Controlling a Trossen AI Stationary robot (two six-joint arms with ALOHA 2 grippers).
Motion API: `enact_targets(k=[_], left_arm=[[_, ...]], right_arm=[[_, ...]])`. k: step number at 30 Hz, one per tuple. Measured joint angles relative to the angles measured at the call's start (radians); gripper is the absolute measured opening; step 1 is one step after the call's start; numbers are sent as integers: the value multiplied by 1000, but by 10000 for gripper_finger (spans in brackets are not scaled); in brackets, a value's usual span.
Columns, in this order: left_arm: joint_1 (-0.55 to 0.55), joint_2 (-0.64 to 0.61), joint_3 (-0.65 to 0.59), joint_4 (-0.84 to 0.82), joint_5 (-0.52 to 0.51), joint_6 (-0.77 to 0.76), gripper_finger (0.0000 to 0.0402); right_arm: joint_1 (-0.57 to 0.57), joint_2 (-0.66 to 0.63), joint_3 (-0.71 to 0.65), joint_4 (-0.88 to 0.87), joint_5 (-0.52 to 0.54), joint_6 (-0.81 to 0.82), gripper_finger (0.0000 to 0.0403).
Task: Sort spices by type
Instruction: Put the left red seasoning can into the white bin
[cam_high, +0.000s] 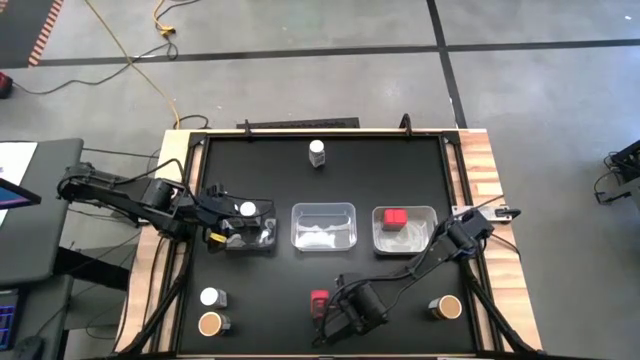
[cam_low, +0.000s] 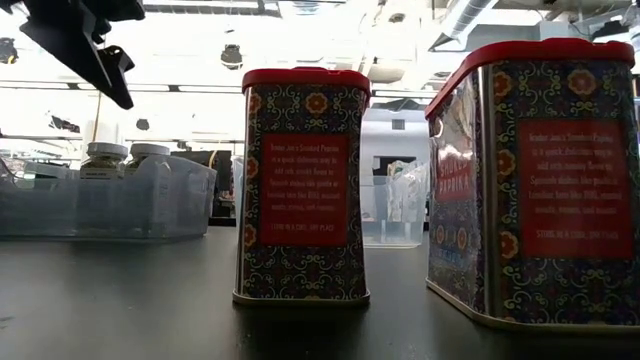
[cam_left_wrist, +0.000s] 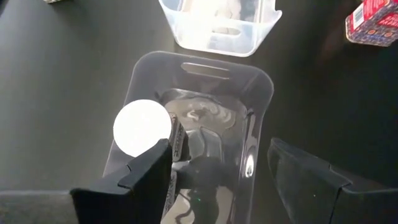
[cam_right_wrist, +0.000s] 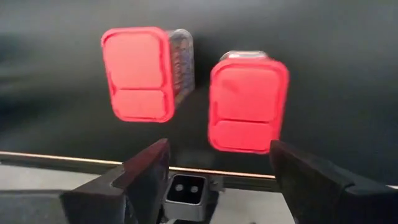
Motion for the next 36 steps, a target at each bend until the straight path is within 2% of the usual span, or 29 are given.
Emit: enact_targets(k=[4,9,36], left_arm=[[0,0,0,5,0,4,251],[0,0,0,6,0,8,251],[0,0,0,6,0,25,252]], right_arm=[[0,27,82,-91,-15,-3,301],[0,33,71,-92,-40,-31,301],[-14,48,71,-87,-31,-157,302]])
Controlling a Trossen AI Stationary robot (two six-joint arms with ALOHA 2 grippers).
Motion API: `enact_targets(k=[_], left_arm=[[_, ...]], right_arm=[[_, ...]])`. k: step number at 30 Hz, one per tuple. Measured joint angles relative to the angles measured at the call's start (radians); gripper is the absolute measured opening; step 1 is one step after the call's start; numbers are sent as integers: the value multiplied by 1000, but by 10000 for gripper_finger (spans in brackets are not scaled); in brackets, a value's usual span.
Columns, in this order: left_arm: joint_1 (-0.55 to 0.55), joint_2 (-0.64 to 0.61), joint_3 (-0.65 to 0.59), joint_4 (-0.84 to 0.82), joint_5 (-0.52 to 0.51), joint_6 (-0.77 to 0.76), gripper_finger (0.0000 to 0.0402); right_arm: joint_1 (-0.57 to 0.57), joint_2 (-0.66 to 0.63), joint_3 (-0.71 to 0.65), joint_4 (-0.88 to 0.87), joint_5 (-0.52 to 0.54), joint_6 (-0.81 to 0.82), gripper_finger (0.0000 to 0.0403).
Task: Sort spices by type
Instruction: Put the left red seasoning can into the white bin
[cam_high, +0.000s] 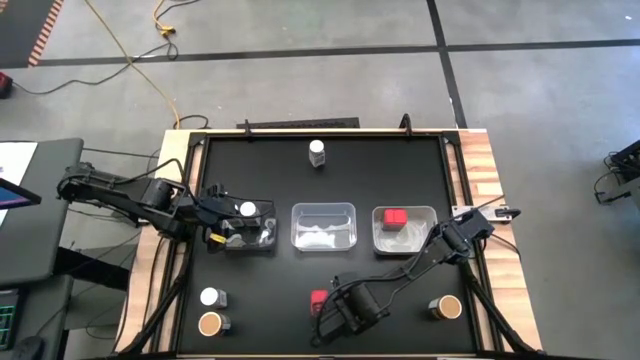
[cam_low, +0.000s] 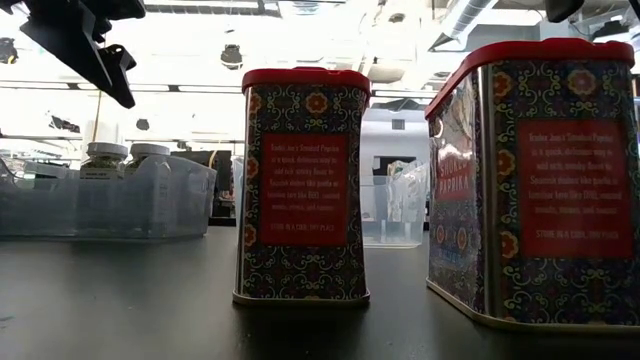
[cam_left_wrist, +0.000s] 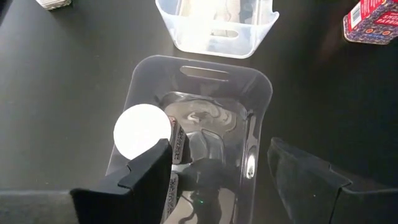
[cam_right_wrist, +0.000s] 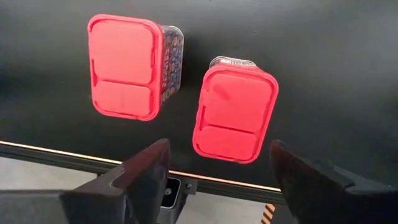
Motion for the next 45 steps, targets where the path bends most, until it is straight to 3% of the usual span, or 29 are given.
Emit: enact_targets(k=[17,45], left_arm=[[0,0,0,0,0,0,252],[0,0,1,0,0,-1,251]], right_arm=[[0,0,0,35,0,-2,351],[0,44,-9,-25,-6,24,345]])
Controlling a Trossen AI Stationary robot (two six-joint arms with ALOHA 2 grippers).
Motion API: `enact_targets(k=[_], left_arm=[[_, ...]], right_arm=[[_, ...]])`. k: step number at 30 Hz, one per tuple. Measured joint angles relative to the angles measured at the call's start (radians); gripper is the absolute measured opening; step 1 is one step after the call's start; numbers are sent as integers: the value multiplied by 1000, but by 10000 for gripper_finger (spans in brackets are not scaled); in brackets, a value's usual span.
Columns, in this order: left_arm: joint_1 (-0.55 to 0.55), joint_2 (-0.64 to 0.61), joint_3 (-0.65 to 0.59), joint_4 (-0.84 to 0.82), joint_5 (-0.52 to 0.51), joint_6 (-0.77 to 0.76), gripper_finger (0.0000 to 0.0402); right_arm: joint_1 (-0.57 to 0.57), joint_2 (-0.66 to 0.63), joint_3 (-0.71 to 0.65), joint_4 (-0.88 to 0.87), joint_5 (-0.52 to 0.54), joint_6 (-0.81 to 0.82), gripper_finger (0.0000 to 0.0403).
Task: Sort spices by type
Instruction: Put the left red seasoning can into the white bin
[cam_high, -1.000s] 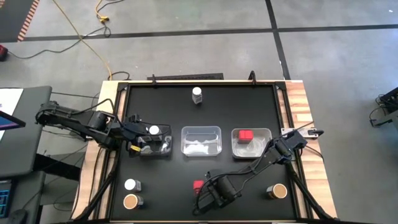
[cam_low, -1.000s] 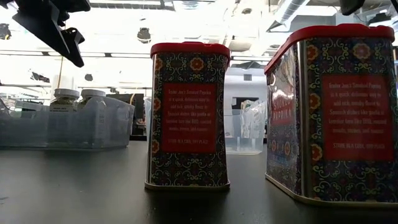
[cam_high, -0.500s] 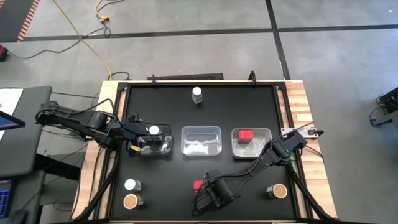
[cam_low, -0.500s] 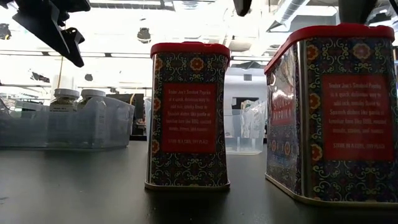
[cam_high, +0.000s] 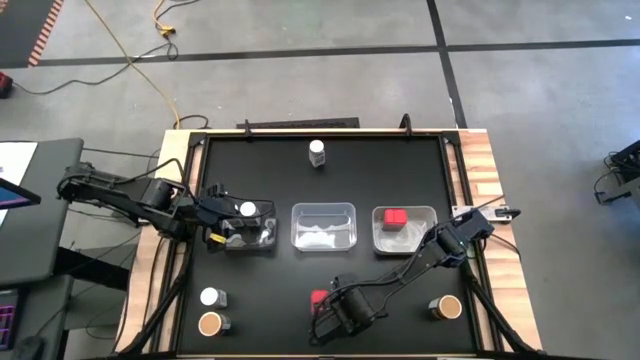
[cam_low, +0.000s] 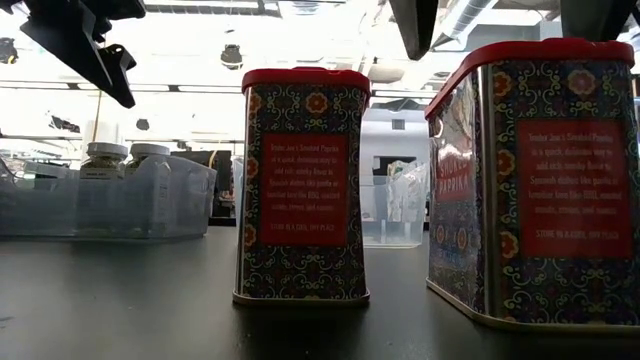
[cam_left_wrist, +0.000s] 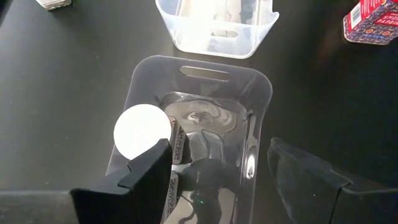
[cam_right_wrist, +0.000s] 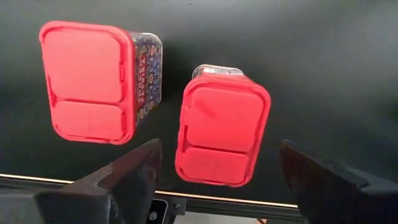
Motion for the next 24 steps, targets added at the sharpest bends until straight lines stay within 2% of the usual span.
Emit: enact_targets(k=[14,24], left_arm=[[0,0,0,0,0,0,251],[0,0,0,0,0,0,251]], right_arm=[[1,2,-71,75,-14,-4,340],[-5,2,-71,64,-40,-8,273]])
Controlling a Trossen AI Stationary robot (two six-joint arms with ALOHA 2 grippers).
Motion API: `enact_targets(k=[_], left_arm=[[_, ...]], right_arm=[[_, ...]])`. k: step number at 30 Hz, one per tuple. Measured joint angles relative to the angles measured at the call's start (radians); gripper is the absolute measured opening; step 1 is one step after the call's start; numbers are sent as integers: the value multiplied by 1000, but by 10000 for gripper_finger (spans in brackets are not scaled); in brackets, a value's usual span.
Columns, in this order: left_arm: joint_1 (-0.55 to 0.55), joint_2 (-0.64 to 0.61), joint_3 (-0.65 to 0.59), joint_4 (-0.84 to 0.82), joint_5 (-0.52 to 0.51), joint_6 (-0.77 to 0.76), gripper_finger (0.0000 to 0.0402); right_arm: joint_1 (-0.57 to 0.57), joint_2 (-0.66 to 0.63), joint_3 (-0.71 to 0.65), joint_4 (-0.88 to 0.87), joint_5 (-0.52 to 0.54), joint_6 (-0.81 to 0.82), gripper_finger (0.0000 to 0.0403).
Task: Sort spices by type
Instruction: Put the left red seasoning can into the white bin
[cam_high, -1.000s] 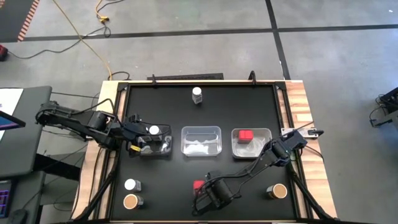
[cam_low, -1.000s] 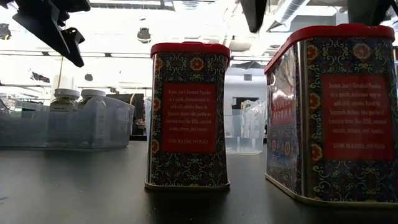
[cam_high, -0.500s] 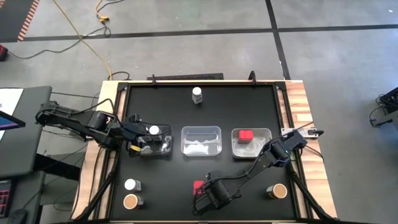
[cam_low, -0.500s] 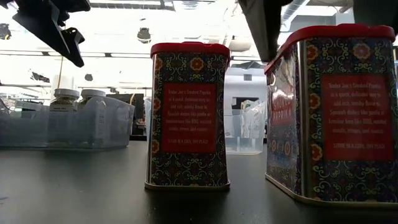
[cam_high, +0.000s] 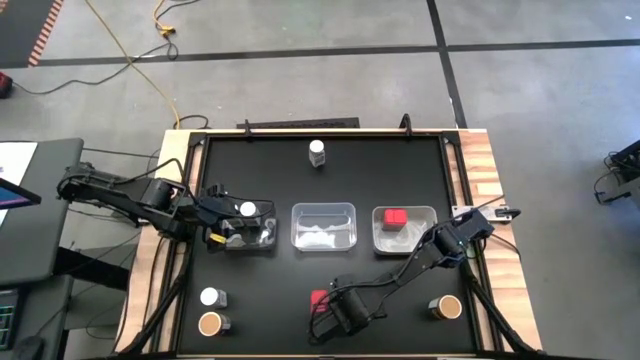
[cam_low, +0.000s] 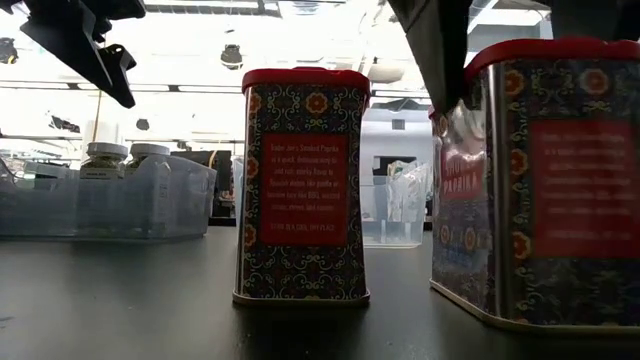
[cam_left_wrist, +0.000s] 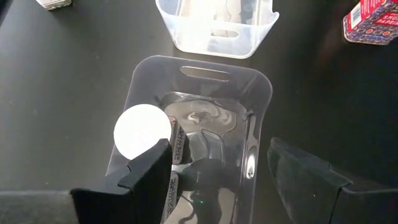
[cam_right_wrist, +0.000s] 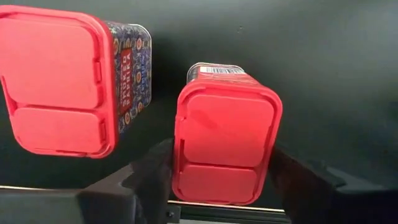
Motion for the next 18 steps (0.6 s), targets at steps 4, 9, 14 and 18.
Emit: enact_targets(k=[4,9,14,18], left_arm=[[0,0,0,0,0,0,251],[0,0,0,0,0,0,251],[0,0,0,0,0,0,251],[0,0,0,0,0,0,251]], right_arm=[[0,0,0,0,-2,0,252],[0,0,1,-5,-5,0,241],[7,0,1,-21,-24,-71,243],[6,0,1,-23,-35,-141,243]])
